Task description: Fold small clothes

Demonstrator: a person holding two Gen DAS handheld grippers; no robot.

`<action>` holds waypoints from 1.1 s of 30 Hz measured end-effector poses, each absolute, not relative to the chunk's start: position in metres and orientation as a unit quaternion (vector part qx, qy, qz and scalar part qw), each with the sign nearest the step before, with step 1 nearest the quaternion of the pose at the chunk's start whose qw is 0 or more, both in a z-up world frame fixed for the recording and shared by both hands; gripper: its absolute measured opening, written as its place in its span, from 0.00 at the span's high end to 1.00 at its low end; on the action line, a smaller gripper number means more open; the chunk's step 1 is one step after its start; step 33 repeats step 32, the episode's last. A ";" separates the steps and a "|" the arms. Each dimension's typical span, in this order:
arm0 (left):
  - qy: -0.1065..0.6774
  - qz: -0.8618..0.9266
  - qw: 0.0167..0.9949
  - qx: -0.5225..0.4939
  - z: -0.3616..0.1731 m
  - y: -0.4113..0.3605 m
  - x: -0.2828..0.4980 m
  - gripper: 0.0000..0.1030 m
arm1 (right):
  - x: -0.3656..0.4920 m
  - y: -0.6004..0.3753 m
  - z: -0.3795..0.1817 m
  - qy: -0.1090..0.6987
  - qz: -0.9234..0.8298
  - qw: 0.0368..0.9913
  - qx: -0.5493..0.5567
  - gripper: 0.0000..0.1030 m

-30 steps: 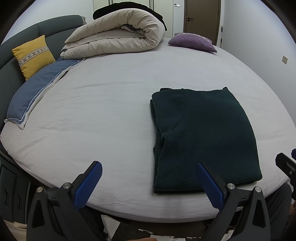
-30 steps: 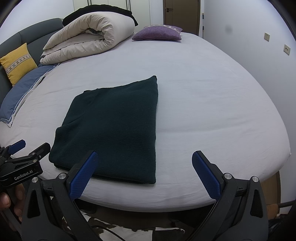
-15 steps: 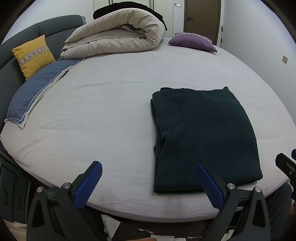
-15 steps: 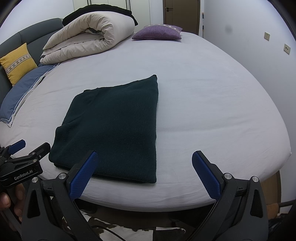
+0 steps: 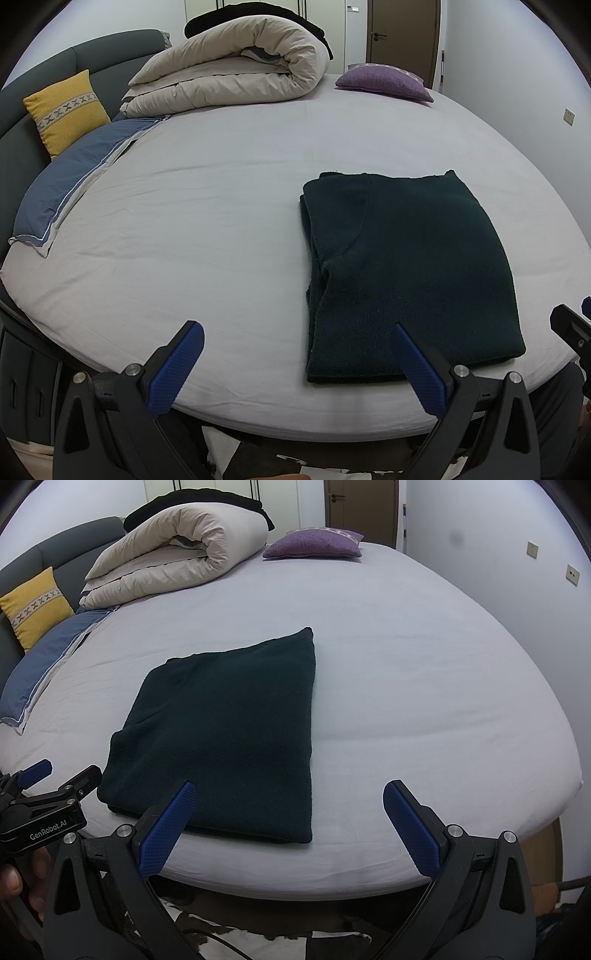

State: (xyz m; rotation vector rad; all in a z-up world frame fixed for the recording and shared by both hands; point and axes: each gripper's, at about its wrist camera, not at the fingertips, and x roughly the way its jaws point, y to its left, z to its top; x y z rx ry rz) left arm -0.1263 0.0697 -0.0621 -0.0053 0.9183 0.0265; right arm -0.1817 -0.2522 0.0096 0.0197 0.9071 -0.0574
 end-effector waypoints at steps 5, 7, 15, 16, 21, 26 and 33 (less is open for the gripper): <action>0.444 0.012 0.896 -0.003 -0.063 0.071 -0.127 0.00 | -0.182 -0.252 0.009 0.438 -0.027 0.898 0.010 0.00; 0.444 0.012 0.896 -0.003 -0.063 0.071 -0.127 0.00 | -0.182 -0.252 0.009 0.438 -0.027 0.898 0.010 0.00; 0.445 0.011 0.895 -0.003 -0.065 0.073 -0.127 0.00 | -0.182 -0.252 0.009 0.438 -0.027 0.898 0.010 0.00; 0.445 0.011 0.895 -0.003 -0.065 0.074 -0.127 0.00 | -0.182 -0.252 0.009 0.438 -0.027 0.898 0.010 0.00; 0.446 0.010 0.895 -0.003 -0.065 0.074 -0.128 0.00 | -0.183 -0.251 0.007 0.439 -0.026 0.898 0.010 0.00; 0.446 0.009 0.895 -0.002 -0.066 0.075 -0.127 0.00 | -0.184 -0.251 0.007 0.439 -0.027 0.898 0.010 0.00; 0.441 0.007 0.897 -0.002 -0.065 0.076 -0.125 0.00 | -0.183 -0.252 0.006 0.439 -0.026 0.898 0.010 0.00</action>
